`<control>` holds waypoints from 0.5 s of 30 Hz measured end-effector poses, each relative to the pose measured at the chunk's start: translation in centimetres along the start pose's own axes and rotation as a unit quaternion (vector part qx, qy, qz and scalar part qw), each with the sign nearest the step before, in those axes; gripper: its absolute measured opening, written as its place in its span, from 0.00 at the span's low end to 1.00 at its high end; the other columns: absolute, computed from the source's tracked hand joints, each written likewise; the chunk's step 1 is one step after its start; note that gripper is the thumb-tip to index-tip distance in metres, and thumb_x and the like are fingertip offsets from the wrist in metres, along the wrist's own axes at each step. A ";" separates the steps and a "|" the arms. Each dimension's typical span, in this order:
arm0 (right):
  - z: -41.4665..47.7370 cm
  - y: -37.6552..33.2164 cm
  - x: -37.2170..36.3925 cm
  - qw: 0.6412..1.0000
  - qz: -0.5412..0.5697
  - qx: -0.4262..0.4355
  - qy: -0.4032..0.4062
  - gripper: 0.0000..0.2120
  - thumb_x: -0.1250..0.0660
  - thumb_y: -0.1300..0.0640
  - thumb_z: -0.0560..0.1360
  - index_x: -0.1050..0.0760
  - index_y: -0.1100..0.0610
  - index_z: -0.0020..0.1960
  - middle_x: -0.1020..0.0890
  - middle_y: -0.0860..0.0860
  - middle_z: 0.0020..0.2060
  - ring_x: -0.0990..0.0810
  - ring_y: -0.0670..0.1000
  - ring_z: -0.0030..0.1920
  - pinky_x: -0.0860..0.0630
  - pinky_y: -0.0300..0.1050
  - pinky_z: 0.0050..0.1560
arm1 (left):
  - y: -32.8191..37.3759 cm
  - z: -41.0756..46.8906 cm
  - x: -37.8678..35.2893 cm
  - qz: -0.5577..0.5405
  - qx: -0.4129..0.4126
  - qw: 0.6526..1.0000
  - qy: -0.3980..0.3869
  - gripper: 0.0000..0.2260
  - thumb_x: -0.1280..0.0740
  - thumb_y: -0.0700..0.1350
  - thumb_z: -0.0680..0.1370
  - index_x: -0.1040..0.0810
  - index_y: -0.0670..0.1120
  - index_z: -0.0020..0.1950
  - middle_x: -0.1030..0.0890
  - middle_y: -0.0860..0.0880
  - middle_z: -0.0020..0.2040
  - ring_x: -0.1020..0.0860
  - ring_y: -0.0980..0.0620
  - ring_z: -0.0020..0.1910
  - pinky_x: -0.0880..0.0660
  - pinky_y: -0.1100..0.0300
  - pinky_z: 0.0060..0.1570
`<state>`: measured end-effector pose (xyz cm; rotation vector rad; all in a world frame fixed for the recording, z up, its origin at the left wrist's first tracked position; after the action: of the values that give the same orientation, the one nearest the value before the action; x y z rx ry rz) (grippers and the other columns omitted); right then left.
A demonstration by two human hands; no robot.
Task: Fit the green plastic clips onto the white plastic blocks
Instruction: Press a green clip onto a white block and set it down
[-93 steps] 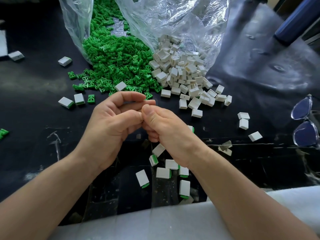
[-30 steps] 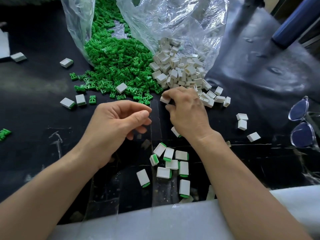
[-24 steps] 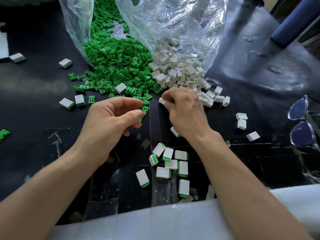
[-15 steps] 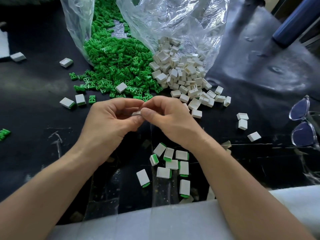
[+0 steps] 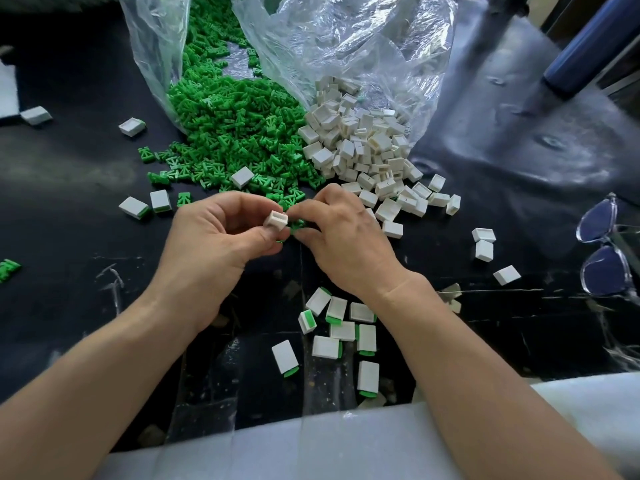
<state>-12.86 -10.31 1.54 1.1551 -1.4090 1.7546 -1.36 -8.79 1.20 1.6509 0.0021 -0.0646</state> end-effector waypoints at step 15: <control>-0.5 1.3 1.0 0.913 0.402 -0.065 0.031 0.10 0.35 0.64 0.75 0.31 0.51 0.41 0.19 0.50 0.35 0.20 0.43 0.32 0.29 0.31 0.33 | -0.1 0.0 0.1 0.022 0.005 1.000 -0.006 0.09 0.32 0.33 0.72 0.20 0.47 0.43 0.18 0.53 0.32 0.20 0.60 0.31 0.25 0.69 0.30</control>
<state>-14.56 -10.26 1.80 0.4376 -2.1063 2.1387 -1.32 -8.81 1.08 1.6594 -0.0433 -0.0409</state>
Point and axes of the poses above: each hand's wrist, its own z-axis towards the middle knuckle, its own x-axis out of the back of the hand, y = z × x, the point moved 10 cm from there along z, towards the middle knuckle
